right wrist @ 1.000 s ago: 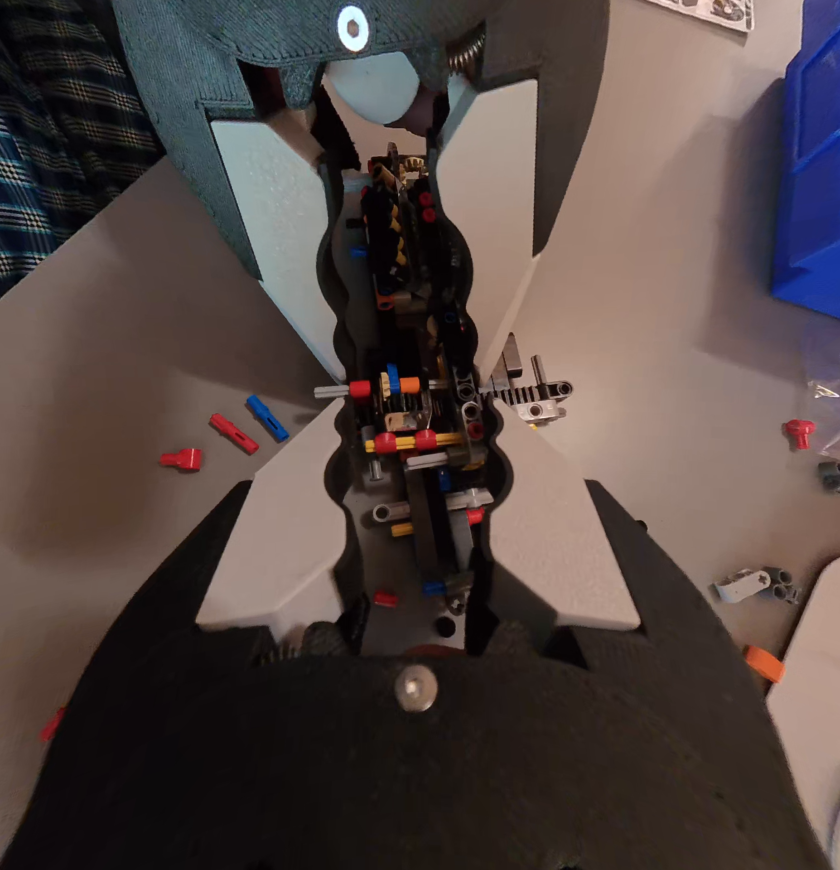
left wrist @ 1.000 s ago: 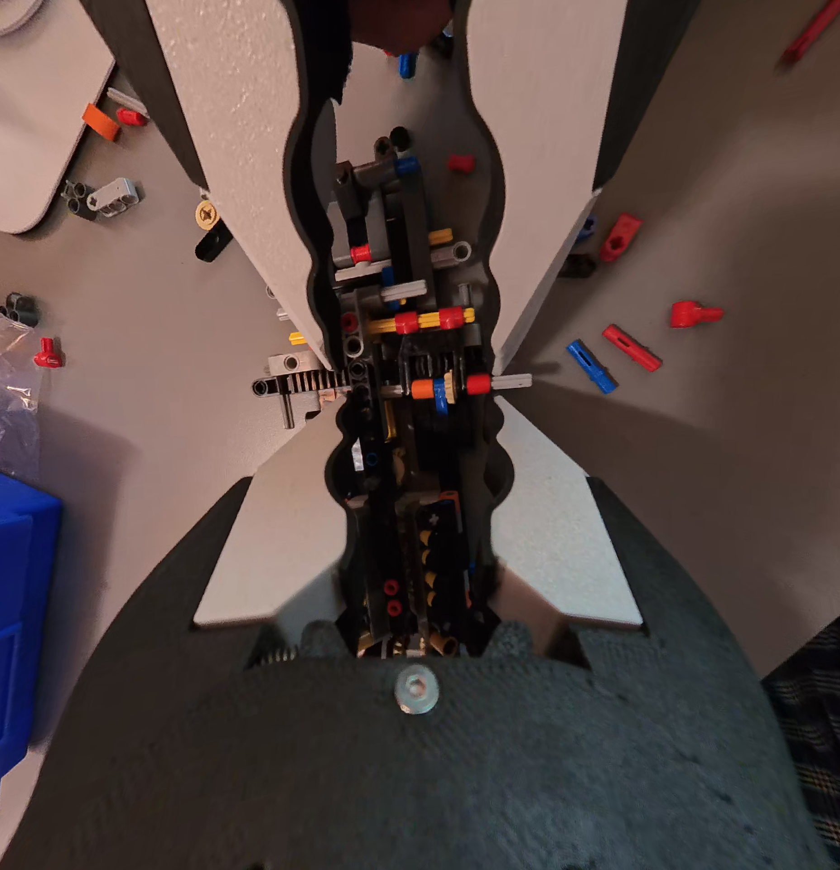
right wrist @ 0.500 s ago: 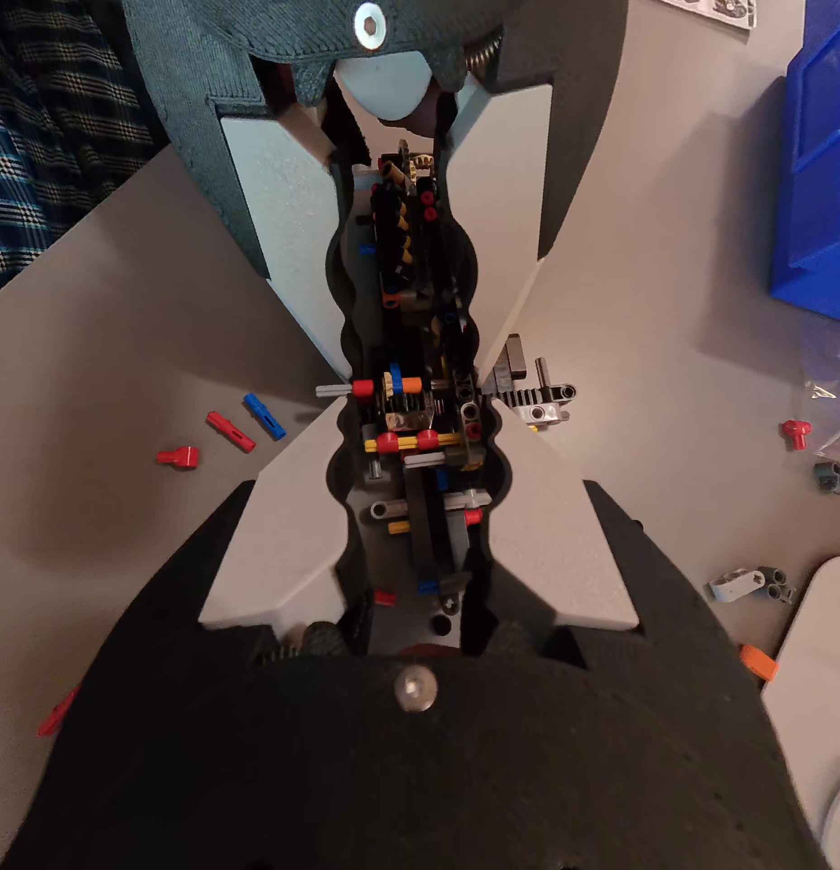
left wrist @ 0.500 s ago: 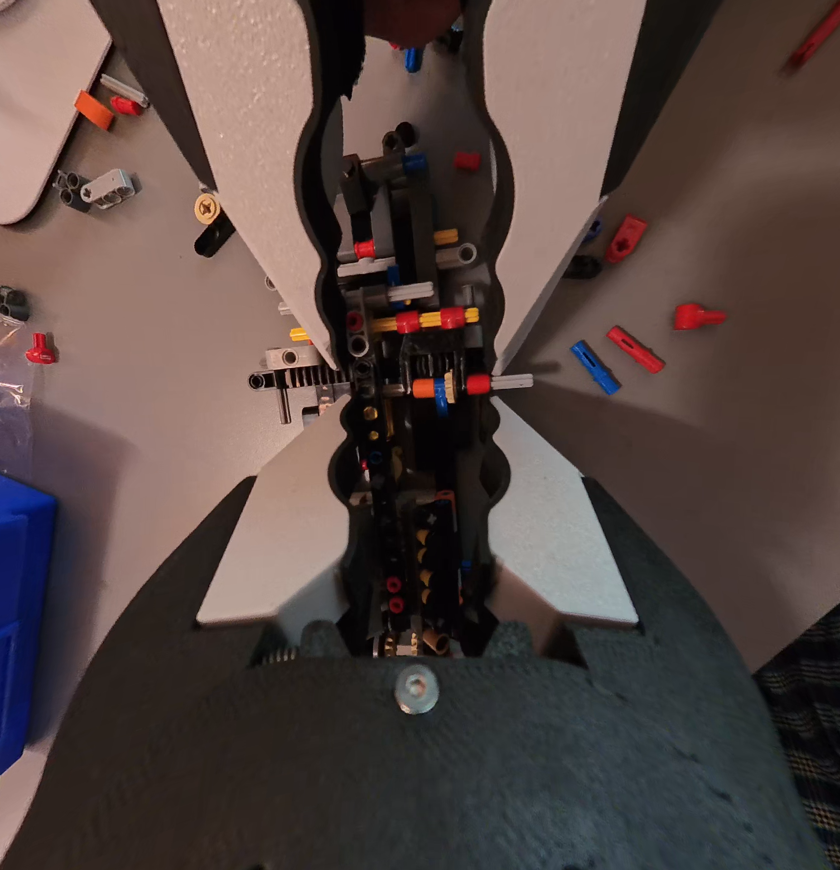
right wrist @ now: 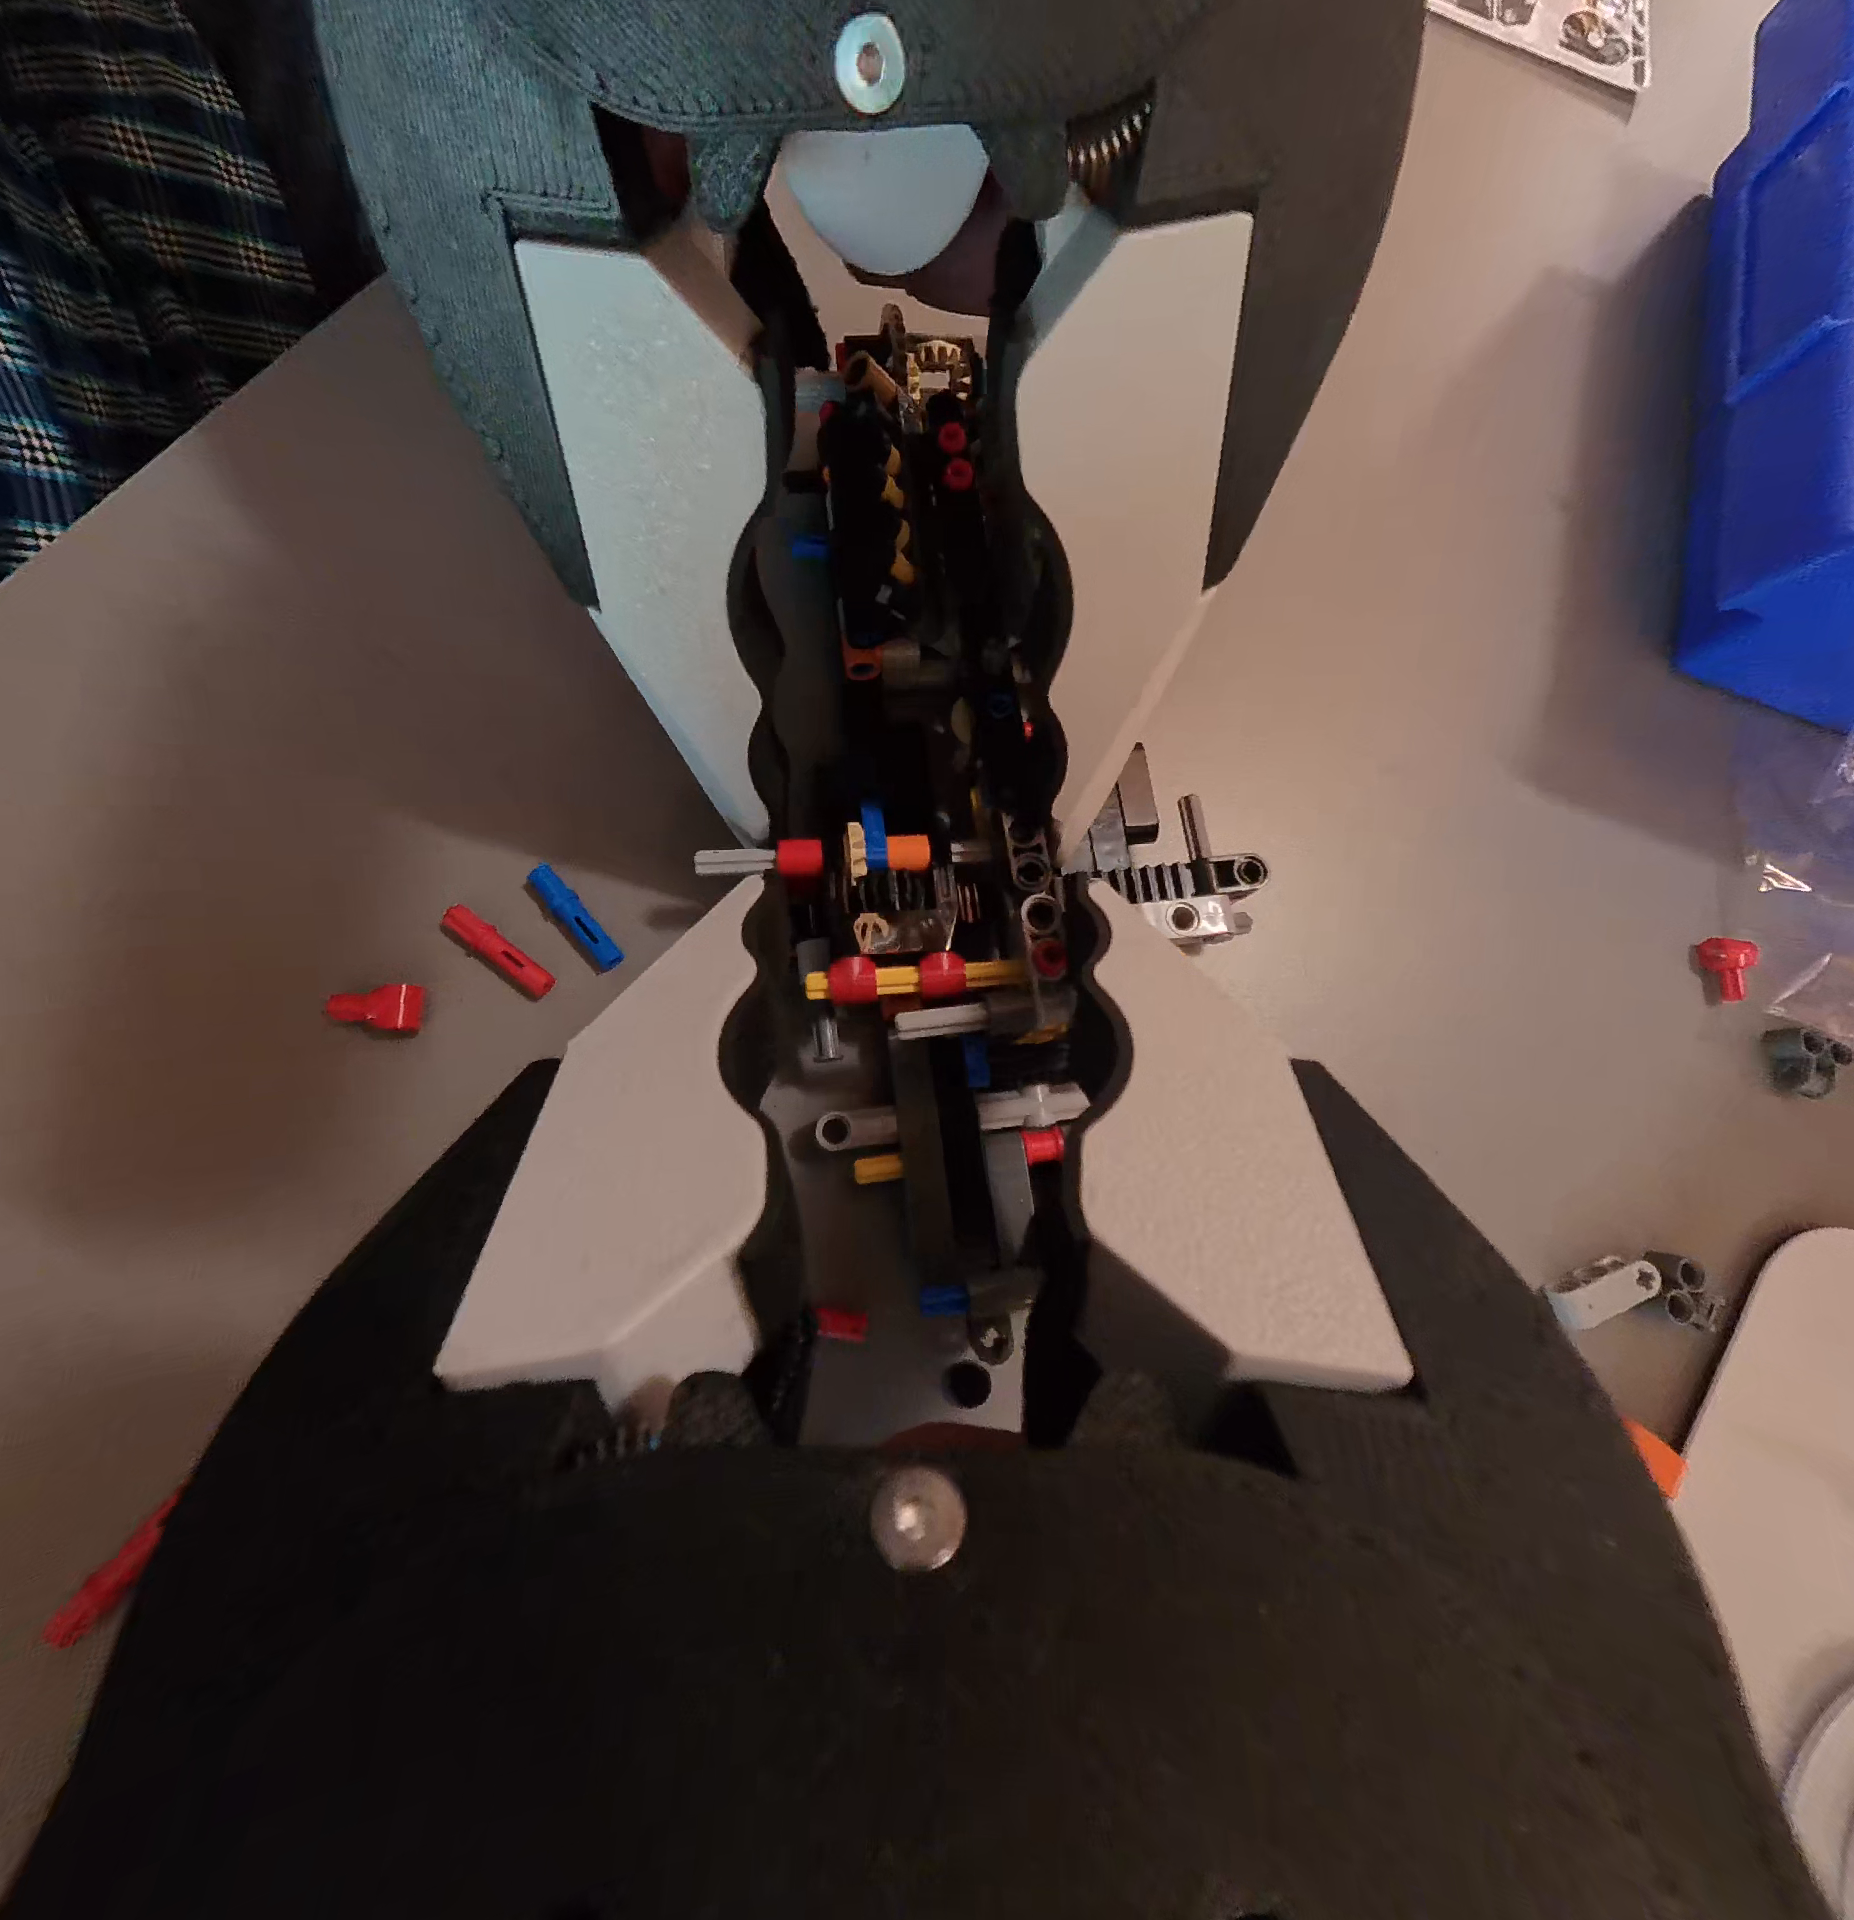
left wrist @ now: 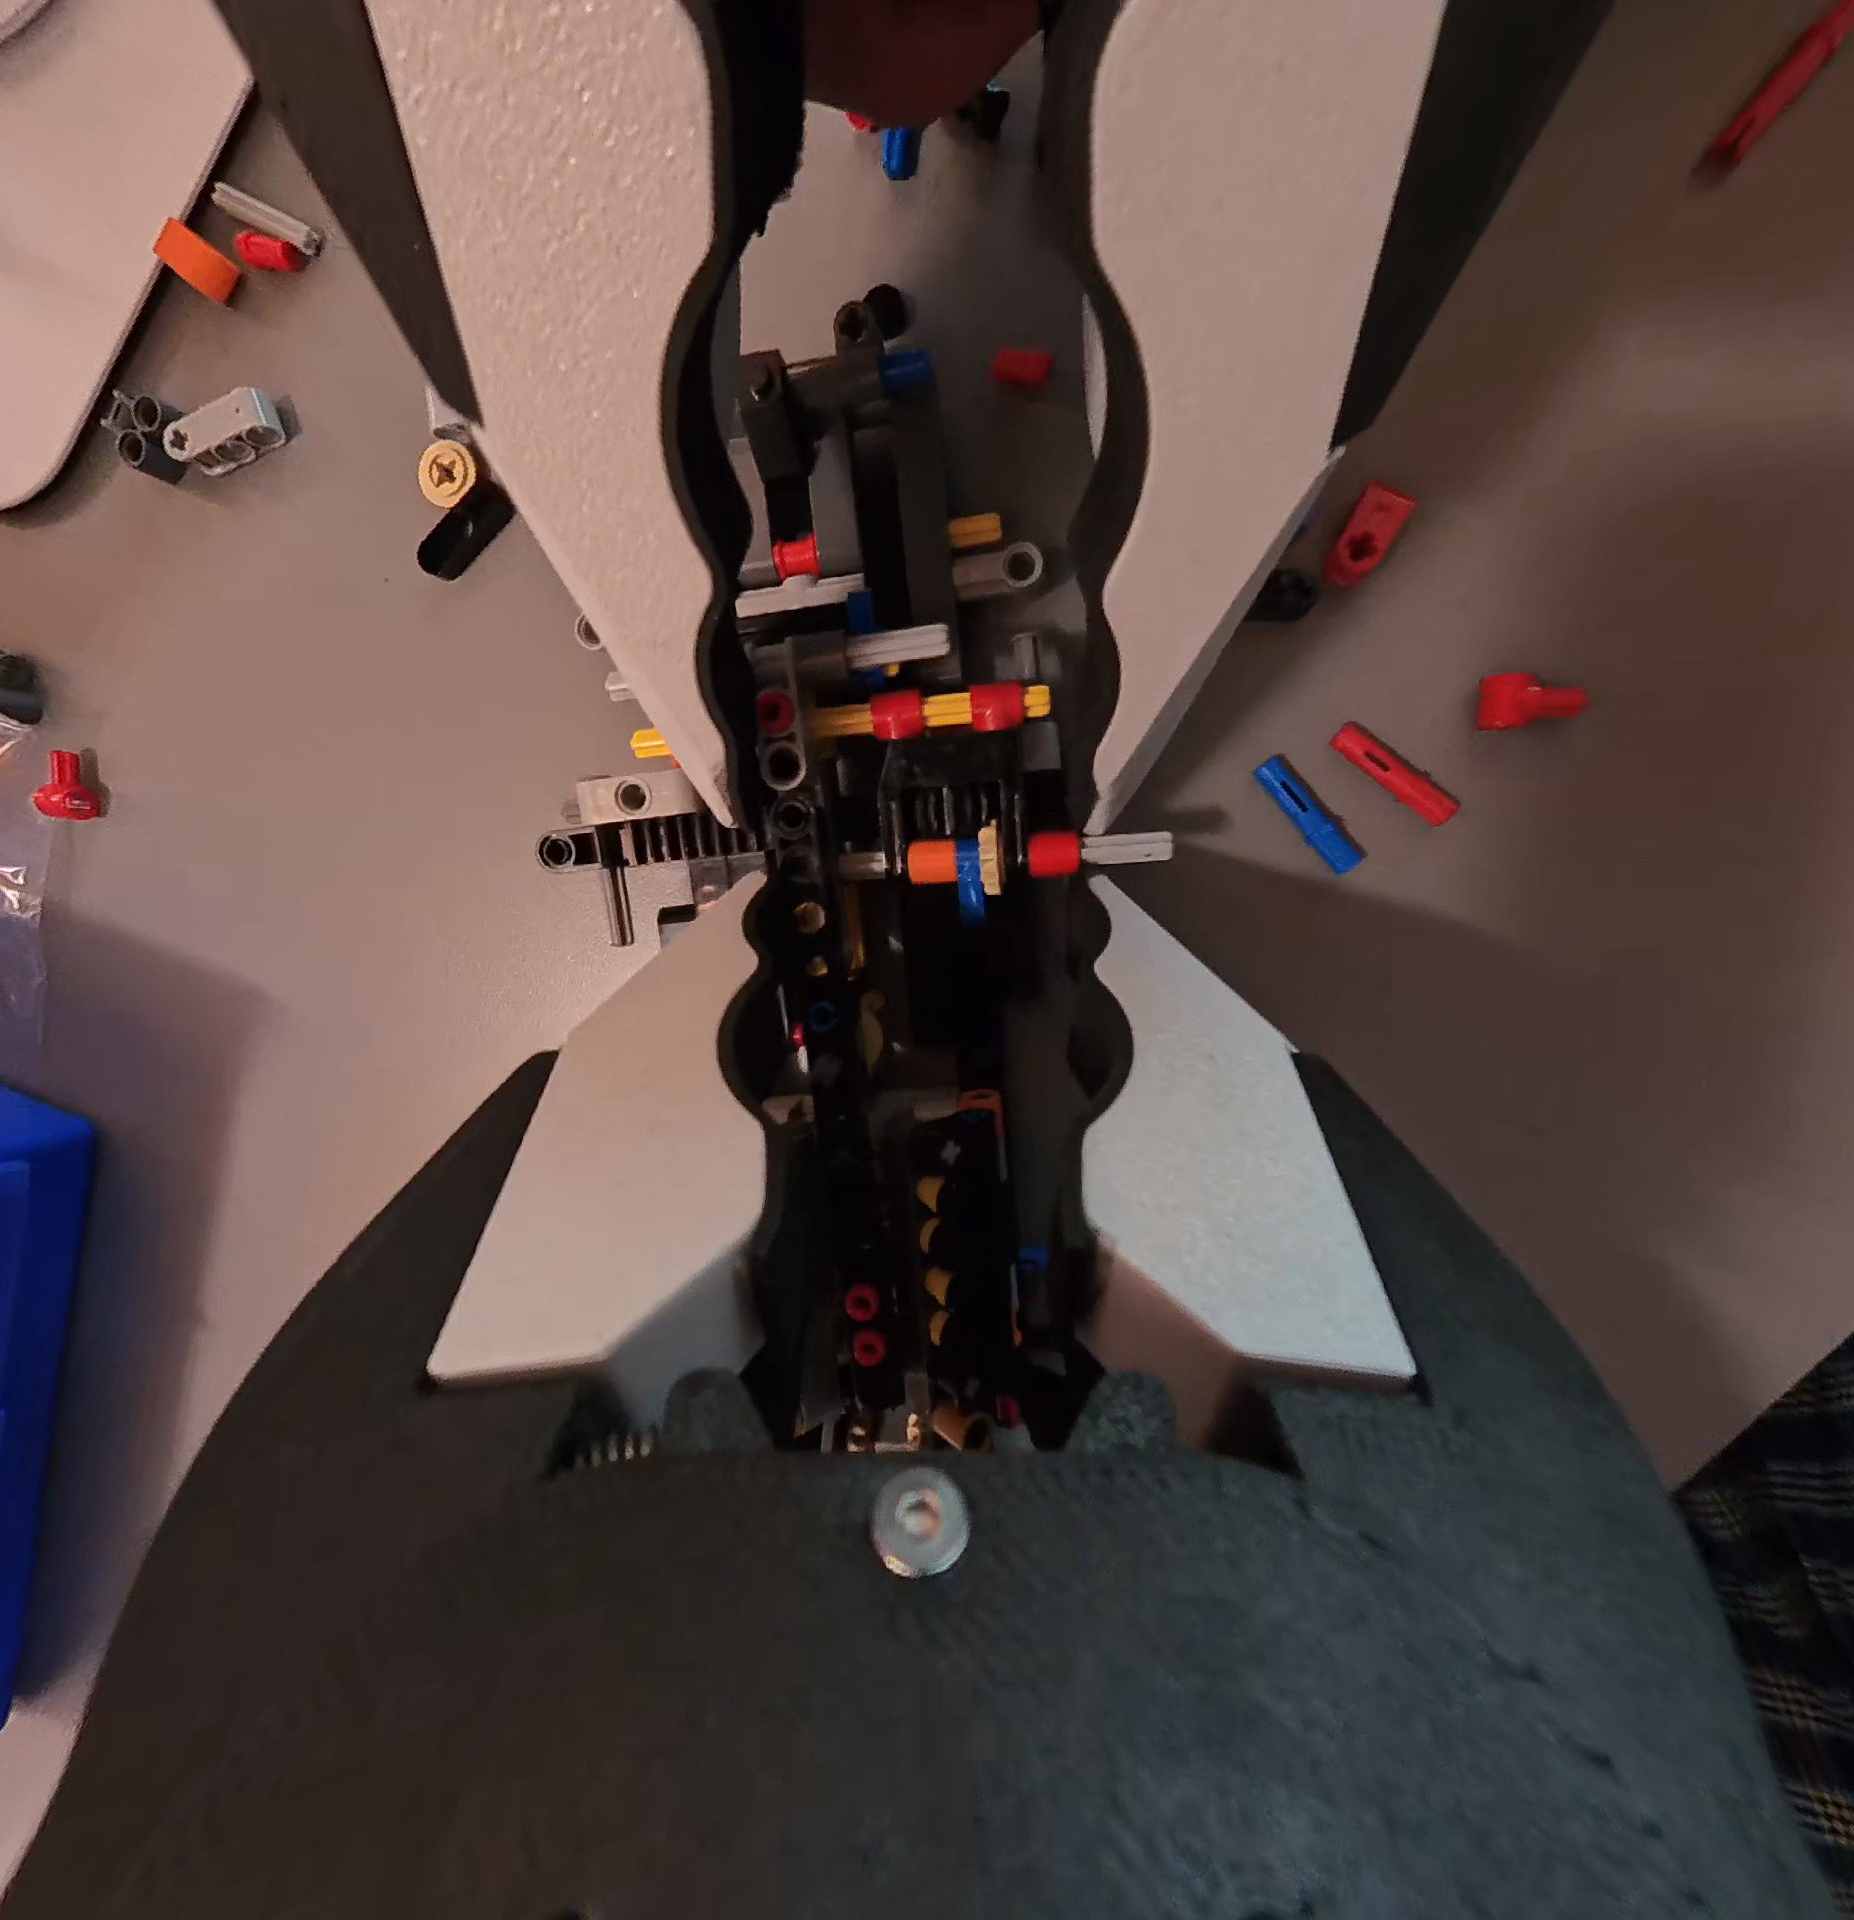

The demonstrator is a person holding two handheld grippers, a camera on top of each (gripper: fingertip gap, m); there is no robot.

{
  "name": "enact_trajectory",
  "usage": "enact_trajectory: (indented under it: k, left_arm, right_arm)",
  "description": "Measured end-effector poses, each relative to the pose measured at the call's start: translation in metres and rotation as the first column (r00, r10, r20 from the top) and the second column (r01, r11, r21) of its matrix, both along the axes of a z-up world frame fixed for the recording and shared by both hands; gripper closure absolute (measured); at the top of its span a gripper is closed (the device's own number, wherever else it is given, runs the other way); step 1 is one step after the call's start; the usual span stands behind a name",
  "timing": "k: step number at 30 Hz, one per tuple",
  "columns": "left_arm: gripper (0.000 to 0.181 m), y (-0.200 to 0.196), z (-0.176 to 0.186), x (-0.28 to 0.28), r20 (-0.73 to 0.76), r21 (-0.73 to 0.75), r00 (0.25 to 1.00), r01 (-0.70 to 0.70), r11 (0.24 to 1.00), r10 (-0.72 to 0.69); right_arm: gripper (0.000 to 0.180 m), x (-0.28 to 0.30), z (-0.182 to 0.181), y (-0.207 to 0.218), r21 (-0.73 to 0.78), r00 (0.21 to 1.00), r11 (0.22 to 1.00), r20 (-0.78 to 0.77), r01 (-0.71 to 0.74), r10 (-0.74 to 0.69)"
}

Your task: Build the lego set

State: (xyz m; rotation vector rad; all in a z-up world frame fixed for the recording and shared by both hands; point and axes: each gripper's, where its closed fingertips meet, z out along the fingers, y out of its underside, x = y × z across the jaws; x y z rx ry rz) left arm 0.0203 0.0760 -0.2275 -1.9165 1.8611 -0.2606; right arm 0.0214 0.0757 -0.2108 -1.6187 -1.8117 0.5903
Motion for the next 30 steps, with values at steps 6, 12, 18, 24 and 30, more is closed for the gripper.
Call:
enact_trajectory:
  k: [6, 12, 18, 24, 30]
  left_arm:
    - [0.130, 0.0001, -0.0004, 0.0002, 0.005, -0.006, 1.000, 0.011, 1.000, -0.011]
    - [0.130, 0.0004, -0.0006, 0.0001, 0.002, -0.015, 1.000, 0.013, 1.000, -0.013]
    - [0.131, 0.0005, -0.0009, 0.0002, 0.005, -0.024, 1.000, 0.015, 1.000, -0.015]
    - [0.131, 0.0006, -0.0011, 0.0001, 0.005, -0.029, 1.000, 0.018, 0.999, -0.018]
    - [0.131, 0.0007, -0.0013, -0.0001, 0.004, -0.033, 1.000, 0.022, 0.999, -0.022]
  right_arm:
    - [0.130, 0.0002, -0.0002, 0.0002, -0.003, 1.000, 1.000, -0.003, 0.003, -0.003]
    - [0.130, 0.0002, -0.0006, 0.0005, 0.000, 1.000, 1.000, -0.002, 0.001, -0.001]
    - [0.130, 0.0004, -0.0009, 0.0005, -0.003, 1.000, 1.000, -0.001, 0.002, -0.002]
    - [0.131, 0.0003, -0.0010, 0.0003, -0.006, 1.000, 1.000, 0.000, 0.003, -0.003]
    - [0.131, 0.0001, -0.0011, 0.0002, -0.007, 1.000, 1.000, 0.001, 0.002, -0.002]
